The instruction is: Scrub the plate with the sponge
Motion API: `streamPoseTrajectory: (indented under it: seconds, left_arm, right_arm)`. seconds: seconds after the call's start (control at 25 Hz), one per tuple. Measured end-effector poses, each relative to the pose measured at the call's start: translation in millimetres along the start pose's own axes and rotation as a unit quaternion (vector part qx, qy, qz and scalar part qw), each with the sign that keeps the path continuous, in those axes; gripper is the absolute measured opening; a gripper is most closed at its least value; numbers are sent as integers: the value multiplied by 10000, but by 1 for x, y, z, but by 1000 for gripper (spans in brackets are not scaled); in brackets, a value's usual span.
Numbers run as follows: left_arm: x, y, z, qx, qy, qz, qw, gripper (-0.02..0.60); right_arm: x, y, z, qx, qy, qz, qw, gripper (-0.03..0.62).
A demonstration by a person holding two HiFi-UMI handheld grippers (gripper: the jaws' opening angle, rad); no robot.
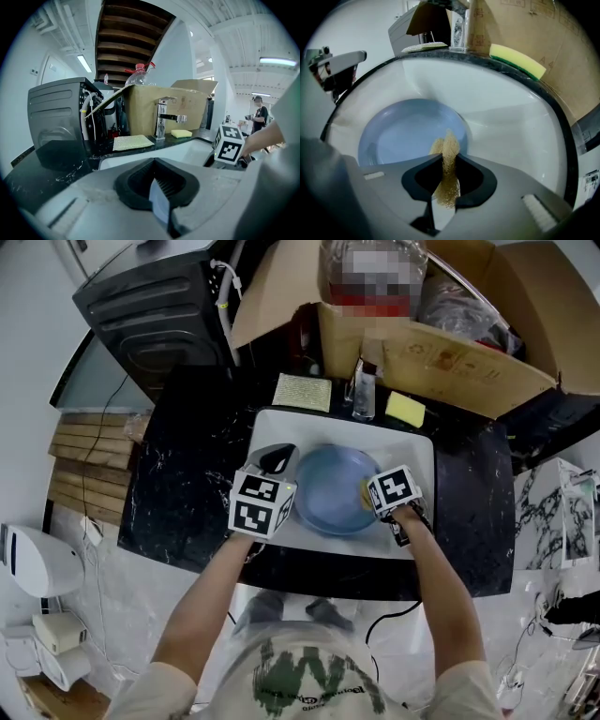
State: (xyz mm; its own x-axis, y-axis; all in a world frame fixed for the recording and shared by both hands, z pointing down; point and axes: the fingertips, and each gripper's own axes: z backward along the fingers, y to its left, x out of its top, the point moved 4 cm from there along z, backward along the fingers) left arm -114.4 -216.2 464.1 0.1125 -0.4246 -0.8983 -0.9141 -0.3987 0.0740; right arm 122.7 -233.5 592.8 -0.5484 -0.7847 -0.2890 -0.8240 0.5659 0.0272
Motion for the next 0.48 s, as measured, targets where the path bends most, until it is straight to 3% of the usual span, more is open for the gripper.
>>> streamPoseTrajectory:
  seconds: [0.48]
  left_arm:
    - [-1,-4,3,-23,21,-39,10000,3]
  right_arm:
    - [15,14,14,394,-504,-249,9976,69]
